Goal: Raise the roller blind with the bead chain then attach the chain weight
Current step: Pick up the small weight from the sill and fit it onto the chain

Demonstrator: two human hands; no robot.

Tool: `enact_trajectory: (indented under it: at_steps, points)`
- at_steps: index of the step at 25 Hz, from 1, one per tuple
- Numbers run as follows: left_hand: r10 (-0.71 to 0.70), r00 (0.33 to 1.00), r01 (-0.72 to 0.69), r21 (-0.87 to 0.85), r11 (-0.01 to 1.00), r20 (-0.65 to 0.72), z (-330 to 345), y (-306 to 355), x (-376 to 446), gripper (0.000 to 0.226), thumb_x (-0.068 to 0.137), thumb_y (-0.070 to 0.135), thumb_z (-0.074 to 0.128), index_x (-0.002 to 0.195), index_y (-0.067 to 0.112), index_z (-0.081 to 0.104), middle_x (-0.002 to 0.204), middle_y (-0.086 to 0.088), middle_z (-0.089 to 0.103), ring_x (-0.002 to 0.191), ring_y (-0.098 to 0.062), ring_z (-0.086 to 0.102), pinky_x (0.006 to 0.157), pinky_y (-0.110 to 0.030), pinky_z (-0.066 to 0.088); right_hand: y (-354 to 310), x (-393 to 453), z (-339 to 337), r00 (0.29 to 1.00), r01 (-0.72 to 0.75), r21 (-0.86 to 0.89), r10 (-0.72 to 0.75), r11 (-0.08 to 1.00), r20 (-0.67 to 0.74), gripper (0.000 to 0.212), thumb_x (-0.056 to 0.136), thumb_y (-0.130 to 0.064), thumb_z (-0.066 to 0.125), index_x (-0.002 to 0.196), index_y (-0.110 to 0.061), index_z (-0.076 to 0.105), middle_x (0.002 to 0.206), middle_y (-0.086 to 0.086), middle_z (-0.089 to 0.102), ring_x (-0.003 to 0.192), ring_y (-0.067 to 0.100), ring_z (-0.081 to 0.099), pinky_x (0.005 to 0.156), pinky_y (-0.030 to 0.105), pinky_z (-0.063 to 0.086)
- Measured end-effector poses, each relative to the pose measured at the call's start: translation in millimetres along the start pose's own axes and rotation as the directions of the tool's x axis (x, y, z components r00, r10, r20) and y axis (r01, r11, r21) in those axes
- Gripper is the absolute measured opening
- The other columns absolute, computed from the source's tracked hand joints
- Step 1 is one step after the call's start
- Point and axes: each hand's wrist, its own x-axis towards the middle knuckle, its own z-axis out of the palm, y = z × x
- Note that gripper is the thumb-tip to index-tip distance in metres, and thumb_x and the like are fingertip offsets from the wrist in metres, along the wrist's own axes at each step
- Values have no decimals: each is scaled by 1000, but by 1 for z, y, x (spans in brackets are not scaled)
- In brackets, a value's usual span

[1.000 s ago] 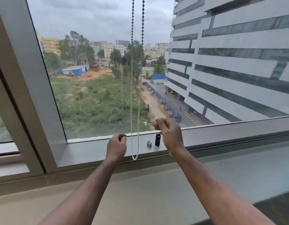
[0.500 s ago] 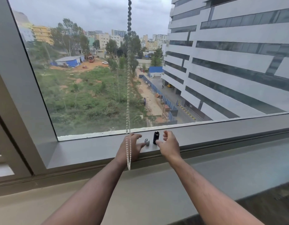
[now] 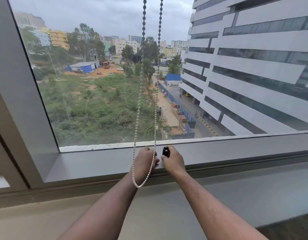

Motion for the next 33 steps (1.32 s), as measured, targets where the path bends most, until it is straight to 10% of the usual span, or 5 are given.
enact_trajectory:
  at_steps: [9, 13, 17, 21, 33]
  points:
    - [-258, 954, 163, -465, 870, -149, -19, -39, -47, 15, 99, 20, 68, 111, 15, 75, 103, -5, 73, 95, -20, 68, 84, -25, 49, 18, -18, -5, 999, 35, 185, -33, 982, -15, 12, 94, -14, 65, 103, -21, 62, 97, 0, 71, 91, 23, 66, 71, 34, 49]
    - [-441, 893, 94, -921, 378, -90, -42, -29, -84, 19, 107, 25, 55, 106, 19, 74, 91, 8, 76, 90, -15, 68, 78, -23, 49, 23, -49, -6, 992, 125, 257, -121, 958, -32, 19, 95, -12, 67, 104, -28, 63, 98, -7, 73, 95, 13, 69, 77, 27, 52]
    - [-302, 943, -150, -989, -5, -141, -76, -7, -115, 35, 105, 43, 44, 109, 19, 70, 113, -10, 76, 107, -23, 70, 86, -32, 52, 28, -84, -5, 986, 161, 321, -166, 933, -12, 27, 94, -7, 69, 102, -33, 63, 98, -6, 74, 94, 12, 69, 84, 25, 52]
    - [-176, 961, -210, -977, 44, -215, -95, 9, -138, 37, 105, 46, 40, 111, 19, 66, 115, -24, 73, 102, -37, 74, 88, -40, 58, 26, -108, 0, 984, 157, 331, -175, 931, 26, 27, 93, -6, 70, 105, -30, 65, 97, -7, 74, 90, 9, 68, 83, 26, 53]
    - [-112, 957, -236, -944, 231, -267, -88, 16, -165, 34, 96, 56, 63, 113, 27, 66, 92, -3, 69, 69, -11, 54, 64, -19, 44, 29, -142, 5, 984, 118, 446, -166, 887, 70, 38, 94, -4, 68, 101, -41, 65, 99, -12, 75, 94, 7, 71, 86, 20, 53]
